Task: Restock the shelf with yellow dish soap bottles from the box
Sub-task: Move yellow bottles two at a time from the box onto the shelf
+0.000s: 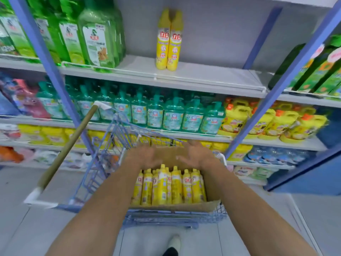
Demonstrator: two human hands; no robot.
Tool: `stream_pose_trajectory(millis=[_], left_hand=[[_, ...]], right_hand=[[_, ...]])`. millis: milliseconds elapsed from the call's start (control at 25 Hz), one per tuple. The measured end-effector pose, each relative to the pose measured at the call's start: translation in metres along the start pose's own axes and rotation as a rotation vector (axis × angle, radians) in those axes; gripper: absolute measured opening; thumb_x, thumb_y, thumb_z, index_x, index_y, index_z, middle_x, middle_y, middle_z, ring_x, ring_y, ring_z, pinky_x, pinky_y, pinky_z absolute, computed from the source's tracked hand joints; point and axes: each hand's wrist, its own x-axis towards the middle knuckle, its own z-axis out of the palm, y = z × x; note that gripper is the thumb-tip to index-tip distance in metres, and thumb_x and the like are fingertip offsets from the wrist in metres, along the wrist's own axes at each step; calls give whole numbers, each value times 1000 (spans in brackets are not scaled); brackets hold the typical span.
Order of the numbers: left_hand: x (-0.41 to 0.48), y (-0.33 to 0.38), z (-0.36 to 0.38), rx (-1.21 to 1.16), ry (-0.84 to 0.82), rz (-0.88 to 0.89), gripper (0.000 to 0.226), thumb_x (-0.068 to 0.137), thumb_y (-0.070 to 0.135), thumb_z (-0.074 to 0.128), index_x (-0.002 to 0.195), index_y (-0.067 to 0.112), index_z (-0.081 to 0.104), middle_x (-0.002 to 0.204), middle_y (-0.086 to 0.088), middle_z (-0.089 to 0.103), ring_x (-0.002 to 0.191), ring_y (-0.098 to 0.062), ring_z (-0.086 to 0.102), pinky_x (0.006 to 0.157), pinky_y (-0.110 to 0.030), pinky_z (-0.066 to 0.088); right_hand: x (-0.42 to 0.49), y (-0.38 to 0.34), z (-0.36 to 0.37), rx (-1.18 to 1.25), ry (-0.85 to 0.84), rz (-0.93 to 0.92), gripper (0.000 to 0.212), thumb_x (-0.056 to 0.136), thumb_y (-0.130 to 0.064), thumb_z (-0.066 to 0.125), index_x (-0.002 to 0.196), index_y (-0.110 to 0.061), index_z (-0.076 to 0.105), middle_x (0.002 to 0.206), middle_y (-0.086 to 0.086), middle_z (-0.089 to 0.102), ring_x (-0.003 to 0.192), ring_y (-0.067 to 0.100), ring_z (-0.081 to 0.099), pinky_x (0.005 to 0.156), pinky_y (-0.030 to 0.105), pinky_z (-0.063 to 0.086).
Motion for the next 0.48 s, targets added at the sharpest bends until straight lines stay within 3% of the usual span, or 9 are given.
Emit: stream_pose_trajectory(millis=[280,480], left_hand=[[36,13,73,-45,-190,-19,76,88,71,49,143,19,40,146,-11,46,132,-34,46,100,-48,46],[77,25,116,-24,-348,-46,80,91,70,46,149,17,34,144,-12,45,130,-33,46,98,-50,47]], right_hand=[[21,34,73,81,-149,78,76,94,-65,48,143,-7,42,146,18,42,134,39,38,105,48,43],[51,77,127,177,-208,161,76,95,-64,48,151,-15,34,150,14,39,136,36,38,106,50,44]])
